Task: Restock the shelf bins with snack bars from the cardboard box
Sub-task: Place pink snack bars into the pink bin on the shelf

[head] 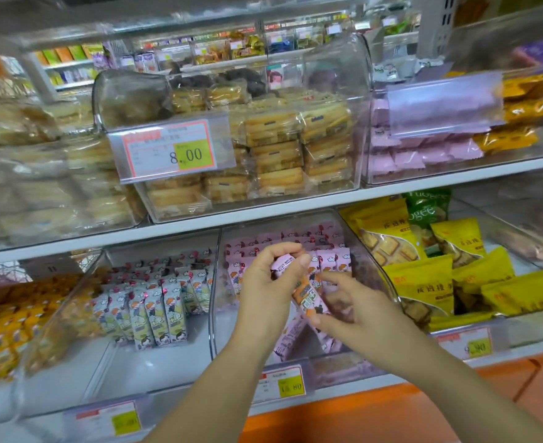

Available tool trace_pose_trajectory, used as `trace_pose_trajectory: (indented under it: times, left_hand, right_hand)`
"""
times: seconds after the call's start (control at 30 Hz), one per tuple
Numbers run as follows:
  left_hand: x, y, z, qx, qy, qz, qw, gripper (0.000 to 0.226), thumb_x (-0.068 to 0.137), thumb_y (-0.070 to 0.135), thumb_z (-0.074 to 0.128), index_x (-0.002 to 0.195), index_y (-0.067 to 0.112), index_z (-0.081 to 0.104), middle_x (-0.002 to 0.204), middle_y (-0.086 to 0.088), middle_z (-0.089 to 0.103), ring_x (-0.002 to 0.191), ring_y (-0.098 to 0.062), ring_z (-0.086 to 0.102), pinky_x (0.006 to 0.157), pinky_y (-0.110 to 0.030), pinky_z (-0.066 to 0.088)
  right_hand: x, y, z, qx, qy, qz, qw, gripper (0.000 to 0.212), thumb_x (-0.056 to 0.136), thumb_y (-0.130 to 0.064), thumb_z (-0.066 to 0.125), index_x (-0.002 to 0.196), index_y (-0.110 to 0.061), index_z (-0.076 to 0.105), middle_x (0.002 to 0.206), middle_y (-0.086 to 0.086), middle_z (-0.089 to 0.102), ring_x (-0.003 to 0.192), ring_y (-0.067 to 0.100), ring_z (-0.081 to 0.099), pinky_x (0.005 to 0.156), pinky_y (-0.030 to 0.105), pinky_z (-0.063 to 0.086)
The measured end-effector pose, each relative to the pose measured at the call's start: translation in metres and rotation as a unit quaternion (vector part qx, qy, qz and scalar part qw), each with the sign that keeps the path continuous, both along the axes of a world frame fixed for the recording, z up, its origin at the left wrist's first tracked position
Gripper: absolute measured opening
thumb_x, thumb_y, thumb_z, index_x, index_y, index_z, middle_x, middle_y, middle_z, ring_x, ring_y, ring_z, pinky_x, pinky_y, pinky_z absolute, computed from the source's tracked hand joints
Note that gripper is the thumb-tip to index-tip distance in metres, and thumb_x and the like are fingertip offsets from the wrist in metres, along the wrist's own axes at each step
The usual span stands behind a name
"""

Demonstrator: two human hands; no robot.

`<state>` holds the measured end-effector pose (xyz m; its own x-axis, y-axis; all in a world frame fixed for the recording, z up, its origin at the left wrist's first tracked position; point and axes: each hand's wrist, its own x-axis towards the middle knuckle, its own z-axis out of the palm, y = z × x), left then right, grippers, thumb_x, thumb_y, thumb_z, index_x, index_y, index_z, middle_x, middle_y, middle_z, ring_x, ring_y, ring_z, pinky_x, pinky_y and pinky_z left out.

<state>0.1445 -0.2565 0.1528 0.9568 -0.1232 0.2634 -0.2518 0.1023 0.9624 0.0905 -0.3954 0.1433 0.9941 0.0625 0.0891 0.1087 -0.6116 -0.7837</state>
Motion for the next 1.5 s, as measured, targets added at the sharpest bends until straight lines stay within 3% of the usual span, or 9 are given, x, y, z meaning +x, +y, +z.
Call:
trace_pose_trajectory:
  times: [0.13,0.27,0.37,0.43,0.57,0.73,0.93,1.03,1.5]
  left_hand:
    - [0.006,0.015,0.007,0.007,-0.025,-0.007,1.0,0.011,0.079,0.024,0.074,0.08,0.033,0.069,0.086,0.006,0.07,0.087,-0.018,0.066,0.079,-0.039,0.053]
    - [0.017,0.054,0.005,0.145,-0.088,-0.006,0.986,0.011,0.086,0.019,0.068,0.088,0.029,0.065,0.09,0.011,0.067,0.083,-0.009,0.064,0.075,-0.027,0.051]
    - [0.023,0.086,-0.001,0.329,-0.141,0.041,0.933,0.012,0.088,0.024,0.066,0.098,0.03,0.063,0.102,0.019,0.057,0.094,-0.001,0.052,0.078,-0.003,0.035]
    - [0.027,0.105,-0.009,0.374,-0.134,0.057,0.916,0.018,0.09,0.023,0.064,0.108,0.026,0.065,0.107,0.017,0.051,0.099,0.003,0.044,0.074,-0.002,0.028]
    - [0.032,0.128,-0.028,0.346,-0.105,0.035,0.932,0.014,0.089,0.027,0.065,0.096,0.038,0.062,0.113,0.012,0.057,0.11,-0.004,0.051,0.094,-0.019,0.036]
    - [0.039,0.128,-0.035,0.328,-0.083,0.028,0.941,0.015,0.09,0.027,0.063,0.097,0.04,0.062,0.114,0.012,0.057,0.11,-0.005,0.053,0.101,-0.03,0.042]
    - [0.04,0.124,-0.039,0.29,-0.074,0.038,0.954,0.021,0.09,0.025,0.063,0.09,0.046,0.06,0.109,0.018,0.057,0.106,0.001,0.054,0.098,-0.028,0.044]
    - [0.038,0.122,-0.037,0.293,-0.071,0.043,0.953,0.023,0.09,0.025,0.062,0.09,0.047,0.059,0.108,0.021,0.055,0.105,0.005,0.052,0.095,-0.025,0.045]
    - [0.032,0.116,-0.032,0.323,-0.056,0.052,0.943,0.027,0.093,0.024,0.059,0.091,0.051,0.056,0.113,0.019,0.053,0.101,-0.009,0.058,0.098,-0.033,0.046]
  right_hand:
    - [0.014,0.007,0.005,0.124,0.01,0.008,0.992,0.035,0.079,-0.026,0.075,0.109,-0.03,0.056,0.095,-0.01,0.061,0.077,-0.002,0.06,0.073,0.017,0.05]
    - [0.032,0.015,0.004,0.105,-0.026,-0.033,0.994,0.033,0.075,-0.026,0.078,0.096,-0.039,0.056,0.106,-0.009,0.059,0.102,0.012,0.059,0.088,0.032,0.049]
    - [0.045,0.028,0.006,0.053,-0.048,-0.044,0.996,0.032,0.079,-0.024,0.076,0.1,-0.036,0.055,0.112,-0.008,0.056,0.094,0.011,0.059,0.072,0.011,0.045]
    - [0.06,0.036,0.007,-0.012,-0.068,-0.052,0.996,0.033,0.082,-0.022,0.073,0.108,-0.03,0.056,0.114,-0.008,0.055,0.08,0.004,0.057,0.059,0.007,0.041]
    - [0.097,0.05,0.002,-0.17,-0.072,-0.039,0.982,0.048,0.082,-0.018,0.073,0.125,-0.024,0.054,0.127,0.003,0.056,0.083,0.017,0.062,0.067,0.022,0.049]
    - [0.132,0.052,-0.013,-0.326,-0.055,0.021,0.944,0.052,0.087,-0.019,0.066,0.135,-0.025,0.047,0.108,0.009,0.067,0.078,0.019,0.06,0.075,0.032,0.051]
    - [0.139,0.043,-0.019,-0.441,-0.135,0.036,0.886,0.05,0.092,-0.029,0.059,0.139,-0.034,0.045,0.138,-0.004,0.048,0.128,0.019,0.04,0.108,0.035,0.029]
    - [0.135,0.039,-0.017,-0.428,-0.146,0.03,0.892,0.053,0.091,-0.032,0.059,0.141,-0.036,0.041,0.139,-0.005,0.048,0.131,0.02,0.035,0.11,0.035,0.022]
    - [0.144,0.039,-0.006,-0.426,-0.113,0.051,0.896,0.044,0.09,-0.028,0.061,0.134,-0.031,0.053,0.135,0.004,0.051,0.122,0.024,0.046,0.1,0.034,0.041]
